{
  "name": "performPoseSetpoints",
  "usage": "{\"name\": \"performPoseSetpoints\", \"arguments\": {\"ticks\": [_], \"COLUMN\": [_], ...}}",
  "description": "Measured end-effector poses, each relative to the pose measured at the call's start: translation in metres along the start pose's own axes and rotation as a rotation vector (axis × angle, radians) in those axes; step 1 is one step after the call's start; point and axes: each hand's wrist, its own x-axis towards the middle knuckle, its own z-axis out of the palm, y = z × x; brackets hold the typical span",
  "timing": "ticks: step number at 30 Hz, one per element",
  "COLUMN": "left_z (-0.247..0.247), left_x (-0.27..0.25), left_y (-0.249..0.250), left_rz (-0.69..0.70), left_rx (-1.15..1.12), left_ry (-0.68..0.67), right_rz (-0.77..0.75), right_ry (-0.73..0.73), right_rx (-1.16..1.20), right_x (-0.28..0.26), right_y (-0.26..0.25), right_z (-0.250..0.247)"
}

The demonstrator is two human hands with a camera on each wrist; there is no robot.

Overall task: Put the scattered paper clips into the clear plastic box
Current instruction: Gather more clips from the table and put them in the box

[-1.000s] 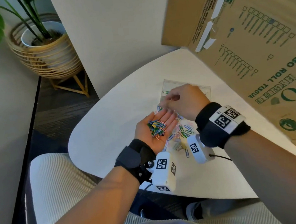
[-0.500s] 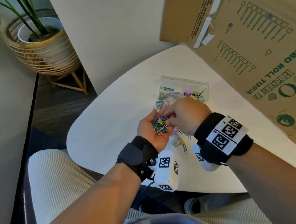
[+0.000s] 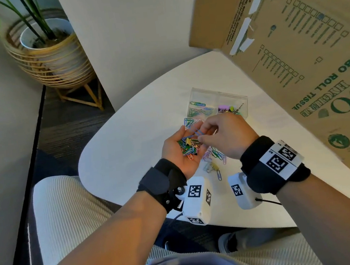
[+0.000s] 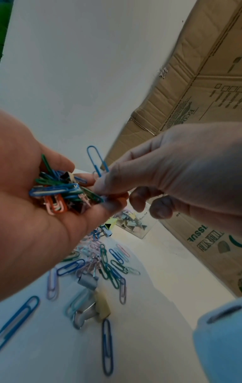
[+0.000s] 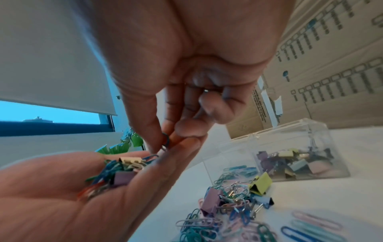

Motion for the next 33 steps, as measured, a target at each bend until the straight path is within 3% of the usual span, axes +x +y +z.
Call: {"name": "performPoseSetpoints", "arguments": {"ticks": [5,8,12,17,21,24,27,33], "left_z": [-0.004,-0.005,-0.002,-0.001,-0.002,-0.004,-0.005,-0.002], "left_x": [0.000,-0.001,-0.003,-0.002,0.001,0.004,0.006,0.003], "left_y": [0.000,-0.001,-0.003,0.001,0.005,0.005,0.002,-0.002], "left_rz": [0.032,0.020,0.013,0.020,0.028,0.031,-0.008,-0.010], "left_rx": [-0.031,-0.055,-0.043,-0.056,-0.103,-0.095,-0.069,-0.068], "left_ry": [0.050,0.053,0.035,0.020,0.011,0.050,0.088,0.117], "right_rz": [0.085,0.119,0.168,0.278,0.064,-0.002,-0.060,-0.212], "right_ry": [0.117,0.260,0.321,0.157,0.168,-0.108,-0.279,-0.282], "right_rx": [0.252,0.187,0.039,-0.179,-0.095,0.001,-0.142,-0.303], "right_x": [0.011,0.033,0.068,0.082,0.055,0.028,0.016,0.009], "right_y": [0.006,0.010,0.009,0.013,-0.005,-0.021,-0.020,-0.009], "right_z": [-0.013,-0.025,-0.036,-0.030,-0.021,-0.013,-0.007,-0.002]}}
